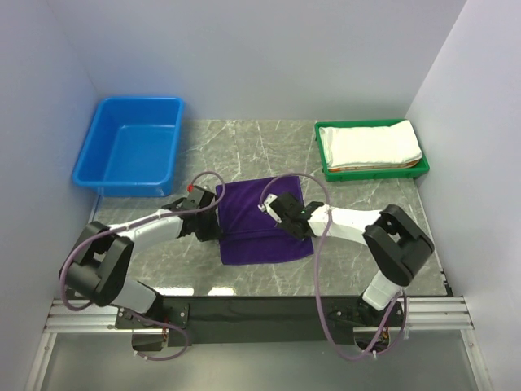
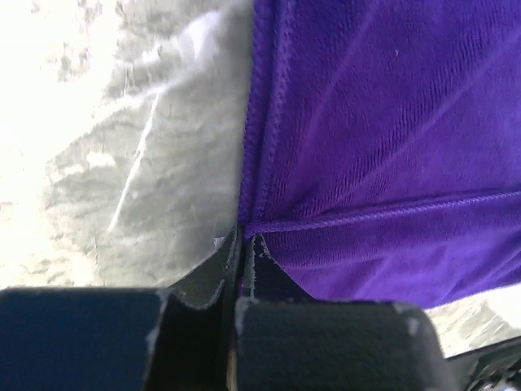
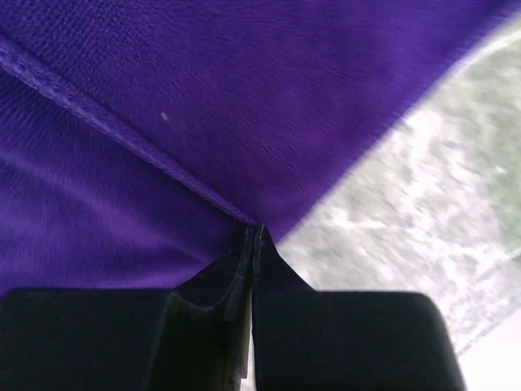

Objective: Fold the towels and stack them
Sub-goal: Fold the towel

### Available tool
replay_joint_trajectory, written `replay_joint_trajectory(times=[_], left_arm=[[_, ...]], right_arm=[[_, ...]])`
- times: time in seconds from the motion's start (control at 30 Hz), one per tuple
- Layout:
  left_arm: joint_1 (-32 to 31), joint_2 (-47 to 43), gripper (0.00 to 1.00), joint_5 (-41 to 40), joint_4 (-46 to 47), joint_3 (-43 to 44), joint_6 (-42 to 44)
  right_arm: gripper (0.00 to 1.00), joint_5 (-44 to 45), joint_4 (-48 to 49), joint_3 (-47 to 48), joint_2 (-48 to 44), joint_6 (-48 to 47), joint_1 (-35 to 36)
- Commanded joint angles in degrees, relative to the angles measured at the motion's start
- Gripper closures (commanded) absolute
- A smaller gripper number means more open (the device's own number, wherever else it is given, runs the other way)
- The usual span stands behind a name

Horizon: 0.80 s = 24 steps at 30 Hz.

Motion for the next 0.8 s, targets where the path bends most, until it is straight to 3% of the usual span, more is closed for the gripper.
replay_joint_trajectory(times=[0.0,0.43,0.53,0.77], left_arm=[[1.2,3.8,0.99,-10.9,-5.1,2.0,0.2],[10.0,17.6,0.99,-10.9,-8.7,20.7,5.5],[9.9,16.1,0.99,-9.7,-8.8,19.7,5.8],[9.1,9.7,0.99,-6.3,-5.9,8.7,4.3]], right_arm=[[1.0,4.2,-3.6,0.9,3.9,-2.0,-2.1],[1.0,2.8,-1.4,11.5,11.3,-3.9,-6.3],[1.0,2.3,-2.8,10.6,9.8,-3.0,-6.4],[1.0,3.4,-3.5,7.0,6.4,-1.5,-5.7]])
